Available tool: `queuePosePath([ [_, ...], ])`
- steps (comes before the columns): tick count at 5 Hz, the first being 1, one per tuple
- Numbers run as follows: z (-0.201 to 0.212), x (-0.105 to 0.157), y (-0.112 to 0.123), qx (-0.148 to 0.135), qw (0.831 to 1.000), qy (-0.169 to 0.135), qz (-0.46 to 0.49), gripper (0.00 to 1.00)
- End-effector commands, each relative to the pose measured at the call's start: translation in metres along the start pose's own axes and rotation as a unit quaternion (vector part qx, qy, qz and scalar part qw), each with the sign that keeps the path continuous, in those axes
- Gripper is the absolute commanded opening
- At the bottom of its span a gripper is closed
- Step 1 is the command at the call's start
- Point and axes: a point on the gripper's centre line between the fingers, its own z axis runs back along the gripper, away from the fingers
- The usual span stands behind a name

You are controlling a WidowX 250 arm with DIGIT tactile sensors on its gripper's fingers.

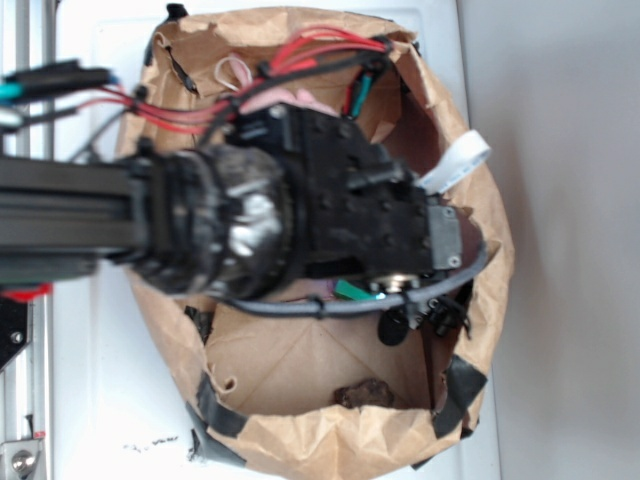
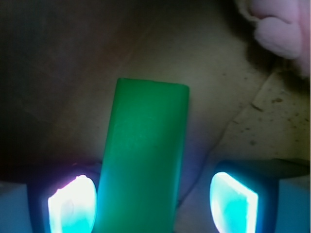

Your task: Grab the green block.

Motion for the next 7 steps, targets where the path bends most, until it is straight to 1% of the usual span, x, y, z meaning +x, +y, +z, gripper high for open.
queuePosePath([
  [1,0.033,0.016,-0.002,-0.023,1.000,-0.007,-0.009,1.00],
  [2,0.030,0.016,-0.004,-0.023,1.000,-0.013,-0.006,1.00],
  [3,0.021,0.012,-0.008,-0.015,1.000,-0.021,-0.011,1.00],
  [4,0.014,0.012,-0.012,-0.021,0.999,-0.023,-0.010,1.00],
  [5,0.004,0.013,-0.018,-0.018,1.000,-0.020,-0.007,1.00],
  [6,-0.007,0.011,-0.020,-0.005,0.999,-0.035,-0.013,1.00],
  [7,-0.015,0.013,-0.019,0.003,0.999,-0.051,-0.014,0.00],
])
